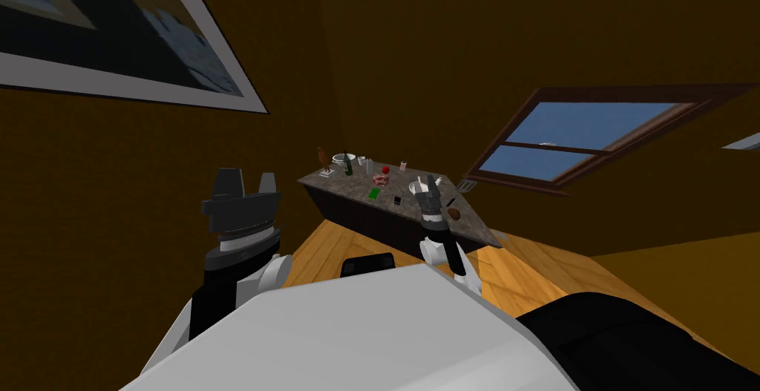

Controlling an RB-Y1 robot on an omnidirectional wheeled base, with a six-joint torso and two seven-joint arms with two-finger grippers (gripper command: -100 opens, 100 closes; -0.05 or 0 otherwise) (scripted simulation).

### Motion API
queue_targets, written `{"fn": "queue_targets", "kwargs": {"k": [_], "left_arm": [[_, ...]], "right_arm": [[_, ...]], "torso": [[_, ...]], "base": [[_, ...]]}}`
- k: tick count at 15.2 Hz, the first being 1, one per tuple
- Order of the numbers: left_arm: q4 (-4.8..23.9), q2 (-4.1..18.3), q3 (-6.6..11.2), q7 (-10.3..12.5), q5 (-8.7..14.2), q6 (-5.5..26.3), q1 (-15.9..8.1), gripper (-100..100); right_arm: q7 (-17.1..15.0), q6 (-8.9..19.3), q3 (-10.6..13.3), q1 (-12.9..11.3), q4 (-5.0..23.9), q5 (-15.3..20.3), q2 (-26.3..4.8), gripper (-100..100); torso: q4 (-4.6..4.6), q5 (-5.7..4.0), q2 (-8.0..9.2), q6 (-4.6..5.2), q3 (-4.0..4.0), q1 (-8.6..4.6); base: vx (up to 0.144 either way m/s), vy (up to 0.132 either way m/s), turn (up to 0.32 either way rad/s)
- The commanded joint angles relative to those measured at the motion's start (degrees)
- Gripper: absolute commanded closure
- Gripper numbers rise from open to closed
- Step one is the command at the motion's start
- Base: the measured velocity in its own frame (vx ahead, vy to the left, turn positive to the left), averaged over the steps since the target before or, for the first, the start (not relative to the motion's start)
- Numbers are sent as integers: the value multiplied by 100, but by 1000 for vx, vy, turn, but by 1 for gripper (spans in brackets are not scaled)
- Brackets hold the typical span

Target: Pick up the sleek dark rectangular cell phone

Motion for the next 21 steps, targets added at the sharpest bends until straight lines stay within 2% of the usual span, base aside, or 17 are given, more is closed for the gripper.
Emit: {"fn": "queue_targets", "kwargs": {"k": [1,5,6,8,9,10,12,13,15,16,18,19,21], "left_arm": [[0,0,0,0,0,0,0,0],[0,0,0,0,0,0,0,0],[0,0,0,0,0,0,0,0],[0,0,0,0,0,0,0,0],[0,0,0,0,0,0,0,0],[0,0,0,0,0,0,0,0],[0,0,0,0,0,0,0,0],[0,0,0,0,0,0,0,0],[0,0,0,0,0,0,0,0],[0,0,0,0,0,0,0,0],[0,0,0,0,0,0,0,0],[0,0,0,0,0,0,1,0],[0,0,0,0,0,0,0,0]], "right_arm": [[-37,6,14,21,-12,-32,-178,-100],[-208,54,132,172,-111,-195,-740,-100],[-208,54,132,172,-111,-195,-787,-100],[-302,85,194,256,-156,-282,-1100,-100],[-302,85,194,256,-156,-282,-1117,-100],[-401,122,258,347,-195,-371,-1322,-100],[-401,122,258,347,-195,-371,-1465,-100],[-506,164,325,442,-229,-462,-1657,-100],[-506,164,325,442,-229,-462,-1832,-100],[-616,213,394,543,-256,-556,-2017,-100],[-616,213,394,543,-256,-556,-2217,-100],[-731,268,466,647,-276,-652,-2379,-100],[-731,268,466,647,-276,-652,-2616,-100]], "torso": [[0,0,0,0,0,0],[-1,0,-2,-1,-2,1],[-1,0,-2,-1,-1,2],[-1,0,-4,-1,-2,1],[-1,0,-4,0,-2,1],[-1,0,-5,1,-3,0],[-1,0,-5,0,-3,2],[-1,0,-6,1,-3,0],[-1,0,-5,-1,-3,0],[-1,0,-7,1,-4,-1],[-2,0,-8,-1,-4,0],[-2,-1,-8,1,-5,-2],[-2,-1,-8,-1,-5,-2]], "base": [[-22,8,38],[-30,16,113],[-23,14,53],[-27,18,116],[-21,12,40],[-26,20,128],[-24,16,86],[-26,17,153],[-23,14,91],[-19,18,132],[-19,11,96],[-20,12,118],[-20,10,108]]}}
